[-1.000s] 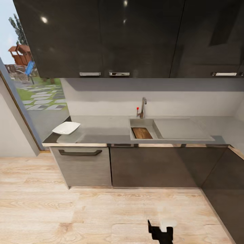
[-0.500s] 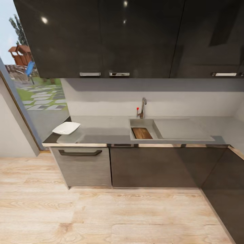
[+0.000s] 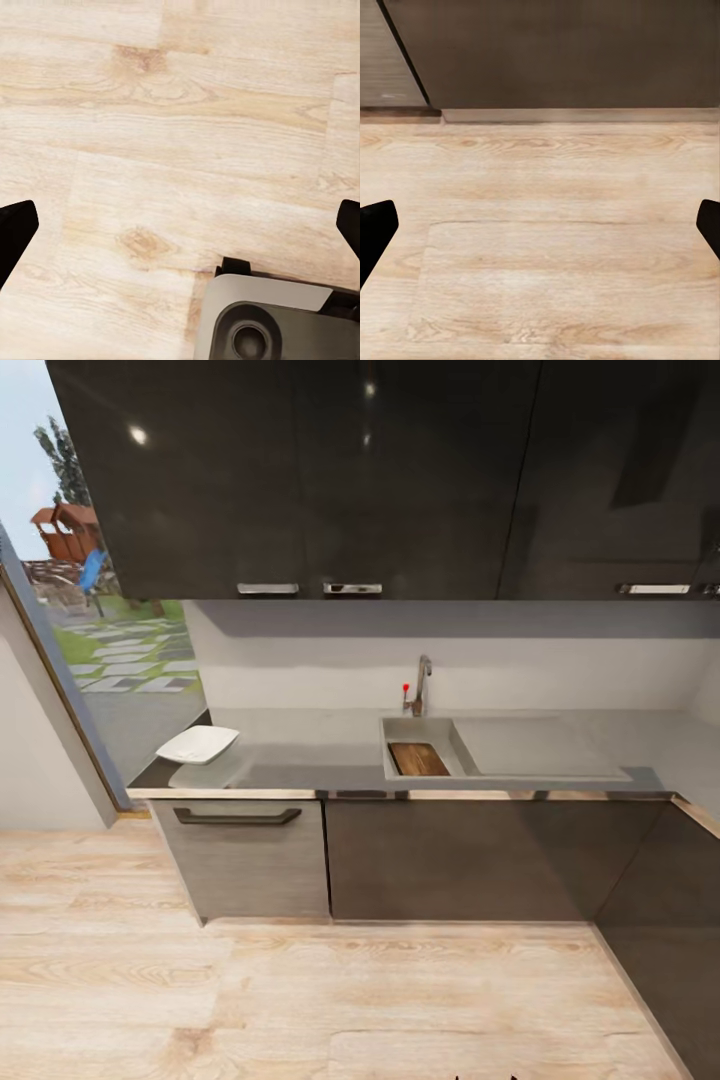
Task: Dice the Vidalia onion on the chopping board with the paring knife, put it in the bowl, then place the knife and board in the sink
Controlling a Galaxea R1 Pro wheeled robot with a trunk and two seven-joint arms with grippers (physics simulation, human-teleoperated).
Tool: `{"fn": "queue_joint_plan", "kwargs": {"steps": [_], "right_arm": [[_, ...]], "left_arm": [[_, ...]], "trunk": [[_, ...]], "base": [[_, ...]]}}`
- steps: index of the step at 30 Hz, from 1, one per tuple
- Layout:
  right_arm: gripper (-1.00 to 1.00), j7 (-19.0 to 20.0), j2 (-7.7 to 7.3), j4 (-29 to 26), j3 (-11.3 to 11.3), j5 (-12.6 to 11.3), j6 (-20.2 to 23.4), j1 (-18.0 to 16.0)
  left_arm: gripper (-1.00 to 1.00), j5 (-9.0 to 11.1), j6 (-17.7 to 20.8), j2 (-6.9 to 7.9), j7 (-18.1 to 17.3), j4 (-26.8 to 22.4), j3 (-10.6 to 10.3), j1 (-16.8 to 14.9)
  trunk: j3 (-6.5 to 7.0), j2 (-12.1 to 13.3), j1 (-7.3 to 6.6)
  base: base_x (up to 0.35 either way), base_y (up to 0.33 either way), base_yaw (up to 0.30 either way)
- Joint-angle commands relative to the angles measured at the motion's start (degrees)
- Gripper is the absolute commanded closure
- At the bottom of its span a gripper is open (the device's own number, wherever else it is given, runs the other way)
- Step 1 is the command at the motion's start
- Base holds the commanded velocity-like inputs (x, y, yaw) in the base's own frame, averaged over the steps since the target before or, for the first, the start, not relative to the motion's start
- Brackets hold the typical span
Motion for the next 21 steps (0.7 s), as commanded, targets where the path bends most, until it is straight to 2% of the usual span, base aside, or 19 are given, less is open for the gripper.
{"fn": "queue_joint_plan", "kwargs": {"steps": [1, 21], "right_arm": [[-1.00, 0.0, 0.00, 0.1, 0.1, -0.1, -0.2, -0.1], [-1.00, 0.0, -0.02, 0.1, 0.2, -0.1, -0.2, -0.1]], "left_arm": [[-1.00, 0.4, -0.2, 0.04, 0.3, 0.0, -0.5, 0.0], [-1.00, 0.4, -0.2, 0.04, 0.3, 0.0, -0.5, 0.0]], "trunk": [[-0.03, -0.1, 0.04], [1.76, -0.1, 0.04]], "base": [[0.000, 0.000, 0.000], [0.000, 0.000, 0.000]]}}
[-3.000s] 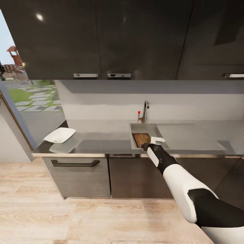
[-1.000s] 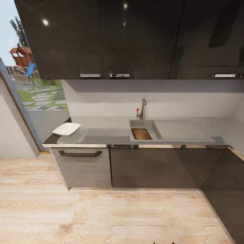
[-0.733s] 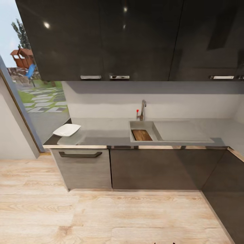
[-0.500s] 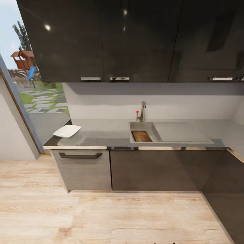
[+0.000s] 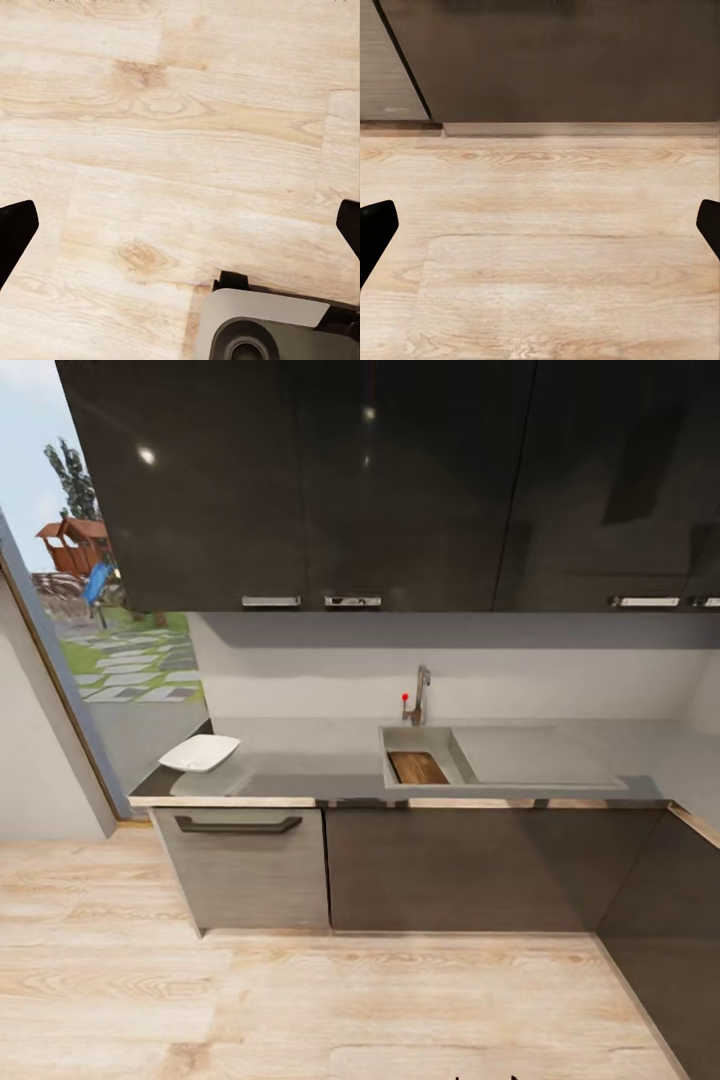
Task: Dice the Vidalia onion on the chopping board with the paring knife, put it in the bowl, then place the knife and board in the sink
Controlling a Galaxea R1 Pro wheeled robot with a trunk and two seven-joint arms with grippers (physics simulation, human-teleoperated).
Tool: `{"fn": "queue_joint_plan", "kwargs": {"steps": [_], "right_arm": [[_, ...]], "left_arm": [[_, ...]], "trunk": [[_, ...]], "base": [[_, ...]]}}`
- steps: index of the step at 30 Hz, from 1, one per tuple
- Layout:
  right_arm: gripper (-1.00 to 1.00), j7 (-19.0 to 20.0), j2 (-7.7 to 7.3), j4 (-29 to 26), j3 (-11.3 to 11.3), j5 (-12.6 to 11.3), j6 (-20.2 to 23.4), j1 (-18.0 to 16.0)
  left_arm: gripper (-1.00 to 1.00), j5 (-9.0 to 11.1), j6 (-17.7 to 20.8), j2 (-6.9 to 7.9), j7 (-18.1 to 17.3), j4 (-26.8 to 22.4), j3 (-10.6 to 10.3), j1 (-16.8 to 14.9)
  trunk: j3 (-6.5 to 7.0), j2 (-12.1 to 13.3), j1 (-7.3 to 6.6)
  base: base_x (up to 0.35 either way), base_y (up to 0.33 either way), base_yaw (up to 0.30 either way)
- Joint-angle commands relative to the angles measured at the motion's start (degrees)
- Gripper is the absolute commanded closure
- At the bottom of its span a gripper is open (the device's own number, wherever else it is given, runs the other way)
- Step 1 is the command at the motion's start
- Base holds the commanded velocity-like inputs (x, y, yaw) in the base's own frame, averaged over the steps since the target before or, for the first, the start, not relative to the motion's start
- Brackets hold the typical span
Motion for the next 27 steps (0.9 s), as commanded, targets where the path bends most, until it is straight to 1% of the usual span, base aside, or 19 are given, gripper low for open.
{"fn": "queue_joint_plan", "kwargs": {"steps": [1, 8, 12, 13, 15, 16, 17, 18, 19, 20, 21, 22, 24, 25, 27], "right_arm": [[-1.00, 0.0, 0.00, 0.0, 0.1, -0.1, -0.2, -0.1], [-1.00, 0.0, 0.00, 0.0, 0.1, -0.1, -0.2, 0.0], [-1.00, -0.2, -0.03, 0.2, 0.0, -0.1, 0.1, 0.0], [-1.00, -0.4, -0.18, 0.3, 0.0, -0.1, 0.2, 0.0], [-1.00, -2.8, -1.42, 0.9, 0.1, -0.1, 1.1, 0.0], [-1.00, -4.1, -2.13, 1.4, 0.1, -0.1, 2.4, 0.0], [-1.00, -5.6, -3.36, 1.8, 0.1, -0.1, 6.4, 0.0], [-1.00, -6.2, -4.28, 2.0, 0.1, -0.1, 10.5, 0.0], [-1.00, -6.4, -5.27, 2.1, 0.2, -0.1, 15.6, 0.0], [-1.00, -6.3, -6.73, 2.2, 0.2, -0.1, 23.4, 0.0], [-1.00, -5.9, -7.47, 2.3, 0.2, -0.2, 27.8, 0.0], [-1.00, -5.2, -7.94, 2.4, 0.2, -0.2, 31.1, 0.3], [-1.00, -3.2, -8.39, 2.5, 0.2, -0.2, 35.0, 2.0], [-1.00, -1.7, -8.39, 2.5, 0.2, -0.2, 37.1, 3.5], [-1.00, -0.6, -8.10, 2.5, 0.2, -0.2, 39.5, 5.0]], "left_arm": [[-1.00, 0.4, -0.2, 0.04, 0.3, 0.0, -0.5, 0.0], [-1.00, 0.4, -0.2, 0.04, 0.3, 0.0, -0.5, 0.0], [-1.00, 0.5, -0.1, 0.04, 0.3, 0.0, -0.5, 0.0], [-1.00, 0.5, -0.1, 0.04, 0.2, 0.0, -0.5, 0.0], [-1.00, 0.5, 0.2, 0.04, -0.1, 0.3, -0.6, 0.0], [-1.00, 0.5, 0.3, 0.04, -0.2, 0.6, -0.6, 0.0], [-1.00, 0.6, 0.5, 0.00, -0.2, 1.9, -0.6, 0.0], [-1.00, 0.6, 0.6, -0.16, -0.3, 3.5, -0.6, 0.0], [-1.00, 0.7, 0.7, -0.36, -0.3, 5.5, -0.6, 0.0], [-1.00, 0.7, 0.8, -0.60, -0.3, 8.8, -0.6, 0.0], [-1.00, 0.7, 0.8, -0.68, -0.4, 11.0, -0.6, 0.0], [-1.00, 0.7, 0.8, -0.74, -0.9, 13.2, -0.6, 0.0], [-1.00, 0.8, 0.8, -0.78, -3.1, 16.8, -0.5, 0.0], [-1.00, 0.9, 1.1, -0.77, -5.4, 18.1, -0.5, 0.0], [-1.00, 0.9, 2.5, -0.76, -7.1, 18.9, -0.4, 0.0]], "trunk": [[-0.04, -0.1, 0.04], [0.57, -0.1, 0.04], [0.67, -0.1, 0.04], [0.67, -0.1, 0.04], [0.68, -0.1, 0.04], [0.68, -0.1, 0.04], [0.68, -0.1, 0.04], [0.68, -0.1, 0.04], [0.68, -0.1, 0.04], [0.68, -0.1, 0.04], [0.68, -0.1, 0.04], [0.68, -0.1, 0.04], [0.68, -0.1, 0.04], [0.68, -0.1, 0.04], [0.68, -0.1, 0.04]], "base": [[0.000, 0.000, 0.000], [0.000, 0.000, 0.000], [0.000, 0.000, 0.000], [0.000, 0.000, 0.000], [0.000, 0.000, 0.000], [0.000, 0.000, 0.000], [0.000, 0.000, 0.000], [0.000, 0.000, 0.000], [0.000, 0.000, 0.000], [0.000, 0.000, 0.000], [0.000, 0.000, 0.000], [0.000, 0.000, 0.000], [0.000, 0.000, 0.000], [0.000, 0.000, 0.000], [0.000, 0.000, 0.000]]}}
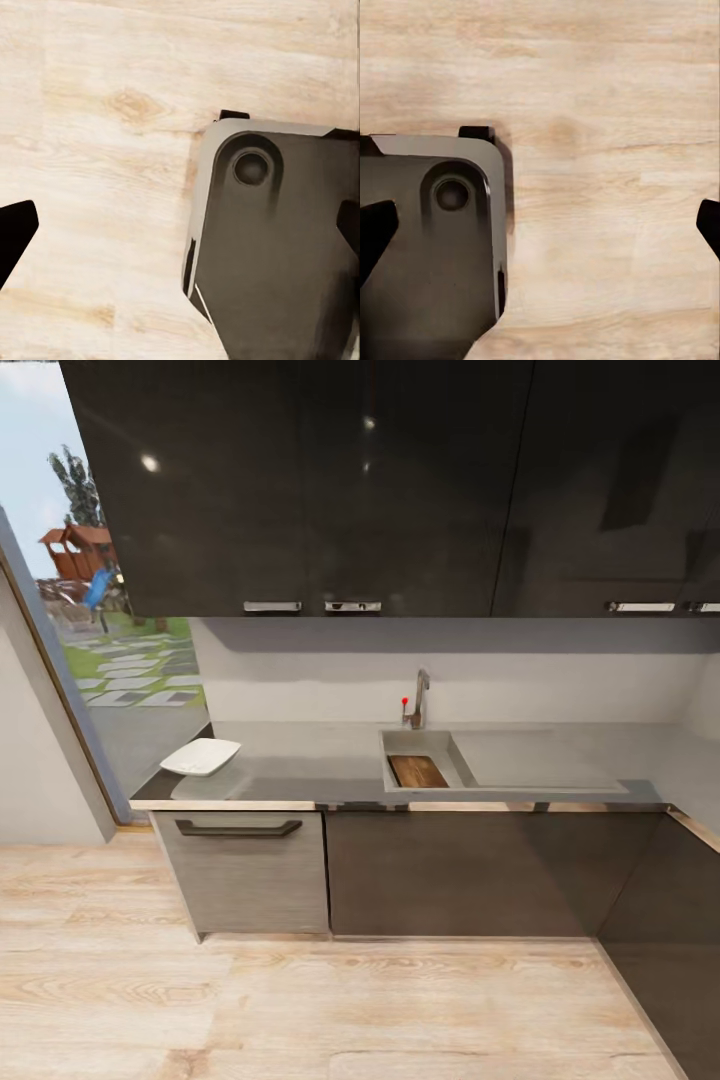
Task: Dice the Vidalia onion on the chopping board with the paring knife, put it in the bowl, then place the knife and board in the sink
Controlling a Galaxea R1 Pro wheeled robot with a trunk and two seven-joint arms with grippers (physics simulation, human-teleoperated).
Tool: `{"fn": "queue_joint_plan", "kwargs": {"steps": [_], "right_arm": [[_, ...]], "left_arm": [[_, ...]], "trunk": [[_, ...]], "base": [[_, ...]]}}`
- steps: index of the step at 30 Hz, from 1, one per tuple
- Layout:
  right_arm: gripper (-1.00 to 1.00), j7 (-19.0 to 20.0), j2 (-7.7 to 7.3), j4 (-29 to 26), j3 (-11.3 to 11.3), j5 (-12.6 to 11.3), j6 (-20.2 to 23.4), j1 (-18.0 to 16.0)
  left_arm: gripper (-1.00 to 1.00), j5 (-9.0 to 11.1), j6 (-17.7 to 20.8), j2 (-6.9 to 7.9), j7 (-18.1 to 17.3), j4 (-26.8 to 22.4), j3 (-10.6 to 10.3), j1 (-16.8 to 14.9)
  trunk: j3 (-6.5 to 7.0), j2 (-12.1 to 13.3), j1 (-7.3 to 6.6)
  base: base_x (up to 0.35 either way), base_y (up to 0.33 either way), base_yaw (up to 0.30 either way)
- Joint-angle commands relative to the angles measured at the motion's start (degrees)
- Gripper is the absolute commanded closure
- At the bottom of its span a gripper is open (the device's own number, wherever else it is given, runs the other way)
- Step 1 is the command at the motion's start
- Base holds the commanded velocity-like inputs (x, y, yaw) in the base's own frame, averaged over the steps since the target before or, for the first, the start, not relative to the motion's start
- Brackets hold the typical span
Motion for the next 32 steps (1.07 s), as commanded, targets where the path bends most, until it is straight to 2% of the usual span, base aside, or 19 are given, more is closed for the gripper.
{"fn": "queue_joint_plan", "kwargs": {"steps": [1, 3, 5, 8, 15, 17, 19, 20, 21, 23, 24, 27, 32], "right_arm": [[-1.00, 0.2, 0.14, 0.1, 0.2, -0.1, 1.6, 0.9], [-1.00, 0.4, 0.28, 0.1, 0.1, -0.2, 5.0, 2.2], [-1.00, 0.4, 1.04, 0.0, 0.1, -0.2, 9.0, 2.5], [-1.00, 0.4, 2.19, -0.3, 0.1, -0.1, 13.2, 2.6], [-1.00, 0.4, 2.80, -0.8, 0.3, 0.2, 12.8, 2.6], [-1.00, 0.4, 2.84, -1.1, 0.1, 0.2, 10.8, 2.6], [-1.00, 0.5, 3.18, -2.0, 0.0, 0.0, 5.3, 2.6], [-1.00, 0.5, 3.54, -2.3, 0.0, -0.1, 2.3, 2.6], [-1.00, 0.5, 4.50, -2.6, 0.1, 0.0, -4.3, 2.6], [-1.00, 0.5, 5.22, -2.8, 0.1, -0.1, -11.4, 2.6], [-1.00, 0.5, 5.34, -2.8, 0.1, -0.1, -13.3, 2.6], [-1.00, 0.5, 5.52, -2.8, 0.1, -0.1, -15.9, 2.6], [-1.00, 0.4, 5.52, -2.8, 0.1, 0.0, -16.5, 2.6]], "left_arm": [[-1.00, 0.4, 1.8, 0.01, -0.7, 0.5, -0.5, -0.1], [-1.00, 0.5, 8.6, 0.06, -1.2, 0.8, -0.5, -0.1], [-1.00, 0.5, 11.3, -0.03, -1.3, 0.8, -0.5, -0.1], [-1.00, 0.5, 12.4, -0.13, -1.4, 0.8, -0.5, -0.1], [-1.00, 0.3, 11.8, -0.74, -1.5, 0.6, -0.5, -0.1], [-1.00, 0.3, 11.8, -0.78, -1.5, 0.6, -0.5, -0.1], [-1.00, 0.3, 11.7, -0.80, -1.5, 0.6, -0.5, -0.1], [-1.00, 0.3, 11.7, -0.80, -1.5, 0.6, -0.5, -0.1], [-1.00, 0.3, 11.7, -0.90, -1.5, 0.6, -0.5, -0.1], [-1.00, 0.3, 11.7, -1.01, -1.5, 0.6, -0.5, -0.1], [-1.00, 0.2, 11.7, -1.03, -1.5, 0.6, -0.5, -0.1], [-1.00, 0.2, 11.7, -1.05, -1.5, 0.6, -0.5, -0.1], [-1.00, 0.2, 11.7, -1.07, -1.5, 0.6, -0.5, -0.1]], "trunk": [[-0.12, -0.1, 0.04], [-0.12, -0.1, 0.04], [-0.12, -0.1, 0.04], [-0.12, -0.1, 0.04], [-0.12, -0.1, 0.04], [-0.12, -0.1, 0.04], [-0.12, -0.1, 0.04], [-0.12, -0.1, 0.04], [-0.12, -0.1, 0.04], [-0.12, -0.1, 0.04], [-0.12, -0.1, 0.04], [-0.12, -0.1, 0.04], [-0.12, -0.1, 0.04]], "base": [[0.000, 0.000, 0.000], [0.000, 0.000, 0.000], [0.000, 0.000, 0.000], [0.000, 0.000, 0.000], [0.000, 0.000, 0.000], [0.000, 0.000, 0.000], [0.000, 0.000, 0.000], [0.000, 0.000, 0.000], [0.000, 0.000, 0.000], [0.000, 0.000, 0.000], [0.000, 0.000, 0.000], [0.000, 0.000, 0.000], [0.000, 0.000, 0.000]]}}
